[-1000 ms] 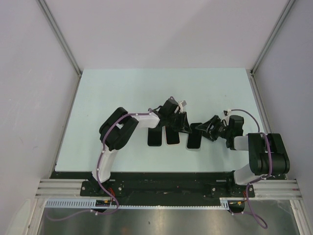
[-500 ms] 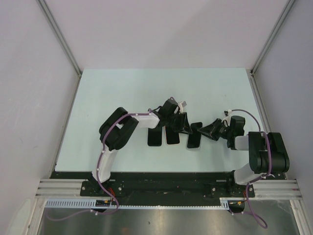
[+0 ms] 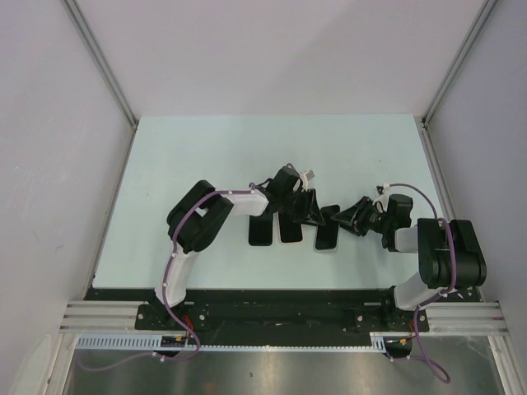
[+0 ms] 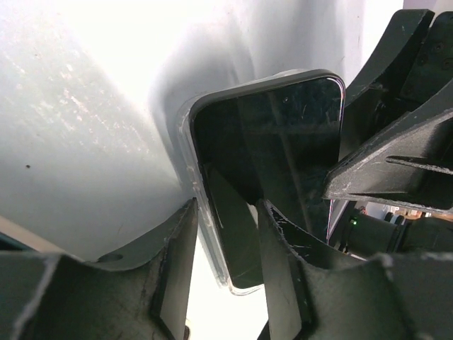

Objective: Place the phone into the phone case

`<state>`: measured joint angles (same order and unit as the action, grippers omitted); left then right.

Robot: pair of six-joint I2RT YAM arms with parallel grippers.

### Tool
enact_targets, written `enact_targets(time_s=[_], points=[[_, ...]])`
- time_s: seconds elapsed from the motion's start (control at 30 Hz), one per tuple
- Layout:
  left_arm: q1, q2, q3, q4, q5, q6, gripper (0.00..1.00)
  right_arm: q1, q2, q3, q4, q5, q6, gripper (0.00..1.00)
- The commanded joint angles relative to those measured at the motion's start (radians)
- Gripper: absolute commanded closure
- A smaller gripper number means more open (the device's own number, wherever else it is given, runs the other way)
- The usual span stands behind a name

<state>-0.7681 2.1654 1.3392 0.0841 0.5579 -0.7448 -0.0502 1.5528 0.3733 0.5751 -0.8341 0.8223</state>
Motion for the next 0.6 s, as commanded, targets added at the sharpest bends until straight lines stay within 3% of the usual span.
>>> enact_targets(time_s=[0.0,0.3,0.57], points=[[-0.027,0.019,-0.011,-0.035,-0.013,0.002,0.53,0.013,0.009,0.009,0.108,-0.115,0.055,0.61],[-0.025,0.020,-0.005,-0.049,-0.018,0.013,0.47,0.009,0.023,0.003,0.157,-0.134,0.087,0.60],[-0.023,0.020,-0.005,-0.055,-0.019,0.018,0.46,0.004,0.029,-0.001,0.143,-0.117,0.077,0.99]])
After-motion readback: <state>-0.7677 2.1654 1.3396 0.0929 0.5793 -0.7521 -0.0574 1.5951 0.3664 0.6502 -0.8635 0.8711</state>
